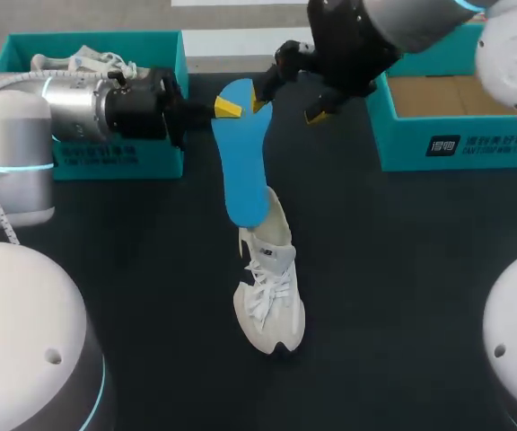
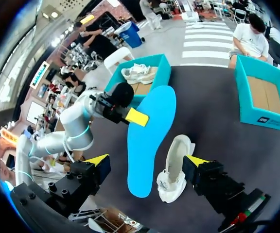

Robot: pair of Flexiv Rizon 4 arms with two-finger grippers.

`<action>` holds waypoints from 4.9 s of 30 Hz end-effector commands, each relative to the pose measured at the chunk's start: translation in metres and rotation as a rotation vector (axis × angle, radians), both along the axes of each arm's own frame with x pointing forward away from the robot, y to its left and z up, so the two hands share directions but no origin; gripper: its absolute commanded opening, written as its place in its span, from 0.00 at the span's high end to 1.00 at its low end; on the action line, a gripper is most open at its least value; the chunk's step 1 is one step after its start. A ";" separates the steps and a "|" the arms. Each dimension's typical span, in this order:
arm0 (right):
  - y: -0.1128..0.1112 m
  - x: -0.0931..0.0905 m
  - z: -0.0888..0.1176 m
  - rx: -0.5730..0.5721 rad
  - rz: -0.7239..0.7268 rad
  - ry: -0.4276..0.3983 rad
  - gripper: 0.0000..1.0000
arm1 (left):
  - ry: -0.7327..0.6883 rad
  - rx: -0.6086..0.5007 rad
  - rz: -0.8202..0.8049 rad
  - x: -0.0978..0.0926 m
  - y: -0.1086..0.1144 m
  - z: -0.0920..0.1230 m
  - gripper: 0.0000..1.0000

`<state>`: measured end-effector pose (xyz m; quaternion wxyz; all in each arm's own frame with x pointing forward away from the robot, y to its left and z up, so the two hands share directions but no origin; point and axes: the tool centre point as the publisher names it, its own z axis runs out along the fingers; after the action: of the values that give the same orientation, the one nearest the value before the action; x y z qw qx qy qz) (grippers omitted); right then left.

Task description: Take the shoe out of the shoebox, open the shoe tongue, remove and reinsert the insole, then place the shoe into the shoebox

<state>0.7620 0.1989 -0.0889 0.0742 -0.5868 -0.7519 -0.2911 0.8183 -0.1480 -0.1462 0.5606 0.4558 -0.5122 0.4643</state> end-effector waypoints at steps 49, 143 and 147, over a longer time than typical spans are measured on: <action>0.030 0.020 0.006 -0.423 -0.227 0.109 0.00 | -0.027 -0.022 0.011 0.000 -0.024 -0.001 1.00; -0.077 0.035 -0.050 0.861 0.074 0.208 0.00 | -0.320 -0.060 0.011 0.010 -0.022 0.012 1.00; -0.077 0.035 -0.050 0.861 0.074 0.208 0.00 | -0.598 -0.059 0.021 0.019 -0.020 0.021 1.00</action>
<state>0.7955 0.1203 -0.1389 0.3978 -0.5011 -0.5703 -0.5152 0.8314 -0.1703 -0.1317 0.4988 0.3839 -0.5578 0.5410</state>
